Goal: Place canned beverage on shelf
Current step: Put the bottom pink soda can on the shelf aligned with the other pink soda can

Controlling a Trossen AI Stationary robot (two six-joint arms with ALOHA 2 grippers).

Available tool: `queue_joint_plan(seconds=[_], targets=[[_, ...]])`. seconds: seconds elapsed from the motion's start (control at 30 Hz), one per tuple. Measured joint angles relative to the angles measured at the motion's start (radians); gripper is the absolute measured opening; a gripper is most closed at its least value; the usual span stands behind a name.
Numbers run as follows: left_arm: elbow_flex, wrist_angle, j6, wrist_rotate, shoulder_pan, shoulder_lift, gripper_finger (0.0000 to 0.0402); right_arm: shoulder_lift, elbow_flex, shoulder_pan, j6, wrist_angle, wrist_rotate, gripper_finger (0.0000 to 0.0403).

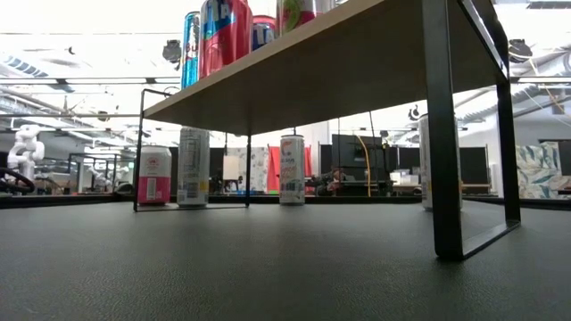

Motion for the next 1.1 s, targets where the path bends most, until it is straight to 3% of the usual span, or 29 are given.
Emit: queue_joint_plan(seconds=[0.57, 1.1], targets=[[0.000, -0.054, 0.003, -0.061, 0.051, 0.008, 0.0118, -0.018, 0.000, 0.005, 0.034, 0.000, -0.001, 0.0298], [0.000, -0.061, 0.002, -0.100, 0.068, 0.008, 0.0118, -0.018, 0.000, 0.006, 0.030, 0.000, 0.000, 0.0297]])
